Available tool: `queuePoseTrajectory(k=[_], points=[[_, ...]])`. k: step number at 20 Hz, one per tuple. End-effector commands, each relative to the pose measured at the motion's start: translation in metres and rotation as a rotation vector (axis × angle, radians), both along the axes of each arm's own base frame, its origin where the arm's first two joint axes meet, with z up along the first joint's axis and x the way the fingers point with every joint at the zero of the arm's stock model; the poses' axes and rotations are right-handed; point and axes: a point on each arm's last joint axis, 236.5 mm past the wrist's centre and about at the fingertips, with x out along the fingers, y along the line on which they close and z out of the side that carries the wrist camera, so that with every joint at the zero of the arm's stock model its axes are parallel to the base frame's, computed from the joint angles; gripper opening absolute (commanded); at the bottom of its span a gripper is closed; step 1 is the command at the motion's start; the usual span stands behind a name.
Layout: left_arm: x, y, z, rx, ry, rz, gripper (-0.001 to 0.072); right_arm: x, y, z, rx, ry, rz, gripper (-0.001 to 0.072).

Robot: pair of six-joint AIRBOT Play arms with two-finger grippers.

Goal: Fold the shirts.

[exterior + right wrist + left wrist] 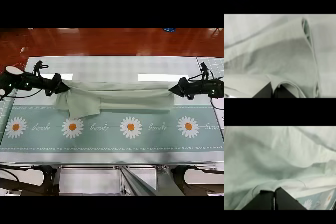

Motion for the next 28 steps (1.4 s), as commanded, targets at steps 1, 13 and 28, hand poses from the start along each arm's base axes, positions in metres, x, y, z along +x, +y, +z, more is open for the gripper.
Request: queuePoseTrajectory(k=[1,13,28], points=[[0.042,-0.004,0.002,-0.022,-0.005,-0.01,0.0025,0.03,-0.004,-0.007,0.012,0.009,-0.021,0.0024],[0.101,-0.008,0.007,0.011,-0.169,-0.017,0.0088,0.043,-0.015,-0.038,-0.001,0.032,-0.063,0.0043],[0.022,0.152,0.135,0.478,-0.243,0.184,0.0507,-0.06,-0.12,-0.007,-0.08,0.1,-0.318,0.0408]])
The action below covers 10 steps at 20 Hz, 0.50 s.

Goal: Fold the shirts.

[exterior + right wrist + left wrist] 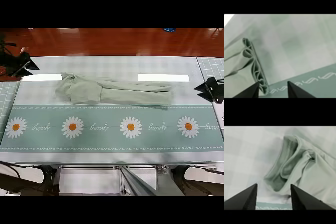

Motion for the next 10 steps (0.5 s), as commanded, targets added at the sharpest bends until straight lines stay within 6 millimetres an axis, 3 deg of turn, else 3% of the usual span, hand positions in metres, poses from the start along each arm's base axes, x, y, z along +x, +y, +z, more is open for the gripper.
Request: queuePoseTrajectory(k=[1,3,6,10], points=[[-0.016,-0.017,0.043,0.085,-0.212,0.016,0.0507,-0.011,0.02,-0.027,0.07,-0.005,-0.082,0.0408],[-0.037,-0.061,0.038,0.08,-0.258,-0.039,0.0507,0.002,0.047,-0.04,0.096,-0.014,-0.056,0.0409],[-0.072,-0.115,0.008,0.058,-0.212,-0.139,0.0507,0.024,0.081,-0.053,0.163,-0.002,-0.015,0.0409],[-0.093,-0.166,-0.025,0.033,-0.149,-0.257,0.0507,0.047,0.108,-0.072,0.212,0.048,0.028,0.041]])
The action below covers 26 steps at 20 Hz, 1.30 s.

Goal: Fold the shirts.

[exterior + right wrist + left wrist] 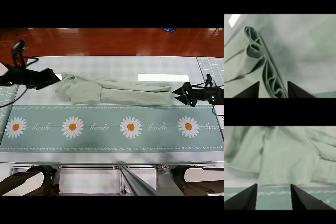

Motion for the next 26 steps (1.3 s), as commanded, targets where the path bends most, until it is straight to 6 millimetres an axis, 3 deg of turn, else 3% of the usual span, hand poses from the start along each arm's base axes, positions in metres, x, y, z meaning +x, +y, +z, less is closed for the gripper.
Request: queuePoseTrajectory(k=[1,5,6,8,11,12,13,14,15,18,20,24,26], points=[[-0.018,-0.041,-0.02,0.002,0.01,-0.088,0.0507,0.017,0.032,-0.02,0.058,0.05,0.024,0.041],[-0.011,-0.058,-0.017,-0.02,-0.025,-0.099,0.0507,0.027,0.069,-0.034,0.069,0.073,0.102,0.0407],[-0.01,-0.06,-0.016,-0.032,-0.027,-0.096,0.0507,0.033,0.076,-0.03,0.06,0.054,0.125,0.0351],[-0.01,-0.064,-0.017,-0.053,-0.018,-0.093,0.0506,0.045,0.09,-0.012,0.039,-0.01,0.202,0.0027],[-0.011,-0.065,-0.019,-0.054,-0.014,-0.097,0.0495,0.047,0.099,0.026,0.037,-0.067,0.286,0.0024],[-0.011,-0.065,-0.019,-0.054,-0.013,-0.097,0.0369,0.041,0.094,0.038,-0.003,-0.078,0.319,0.0024],[-0.012,-0.067,-0.019,-0.058,-0.01,-0.101,0.0112,0.03,0.087,0.049,-0.058,-0.072,0.351,0.0024],[-0.013,-0.072,-0.017,-0.061,-0.019,-0.123,0.0024,0.018,0.078,0.062,-0.129,-0.065,0.384,0.0024],[-0.014,-0.08,-0.015,-0.072,-0.031,-0.155,0.0025,0.006,0.071,0.077,-0.186,-0.072,0.4,0.0024],[-0.02,-0.118,-0.01,-0.109,-0.056,-0.237,0.0025,-0.035,0.062,0.126,-0.32,-0.148,0.402,0.0024],[-0.022,-0.154,-0.014,-0.13,-0.051,-0.298,0.0025,-0.068,0.069,0.157,-0.351,-0.214,0.381,0.0024],[-0.029,-0.251,-0.03,-0.164,0.003,-0.484,0.0025,-0.134,0.087,0.196,-0.357,-0.306,0.329,0.0024],[-0.049,-0.307,-0.044,-0.174,0.06,-0.608,0.0024,-0.161,0.095,0.209,-0.354,-0.333,0.313,0.0024]])
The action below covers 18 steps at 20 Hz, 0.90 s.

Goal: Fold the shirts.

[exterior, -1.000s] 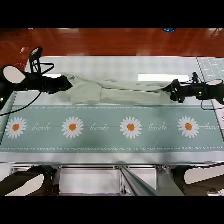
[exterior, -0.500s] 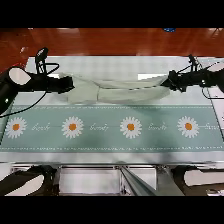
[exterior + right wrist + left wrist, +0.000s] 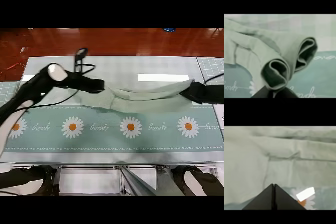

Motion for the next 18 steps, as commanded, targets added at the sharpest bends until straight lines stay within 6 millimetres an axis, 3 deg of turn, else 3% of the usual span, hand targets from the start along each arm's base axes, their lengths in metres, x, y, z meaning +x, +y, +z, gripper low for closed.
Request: queuePoseTrajectory(k=[1,4,6,9,11,13,14,18], points=[[-0.037,-0.094,-0.025,-0.002,0.079,-0.208,0.0024,-0.054,0.012,0.022,0.007,-0.055,-0.027,0.0024],[-0.094,-0.162,-0.056,0.032,0.175,-0.386,0.0025,-0.072,0.018,0.043,0.021,-0.118,-0.053,0.0024],[-0.142,-0.193,-0.071,0.05,0.24,-0.509,0.0025,-0.078,0.022,0.052,0.036,-0.148,-0.055,0.0024],[-0.193,-0.221,-0.084,0.052,0.291,-0.61,0.0025,-0.082,0.028,0.052,0.056,-0.138,-0.037,0.0024],[-0.206,-0.219,-0.085,0.062,0.291,-0.672,0.0025,-0.083,0.028,0.052,0.056,-0.137,-0.036,0.0024],[-0.188,-0.204,-0.079,0.068,0.305,-0.663,0.0025,-0.08,0.028,0.05,0.056,-0.132,-0.036,0.0024],[-0.169,-0.19,-0.072,0.07,0.309,-0.635,0.0025,-0.078,0.029,0.048,0.063,-0.12,-0.031,0.0024],[-0.062,-0.102,-0.019,0.085,0.222,-0.419,0.0025,-0.057,0.054,0.049,0.178,-0.104,0.049,0.0024]])
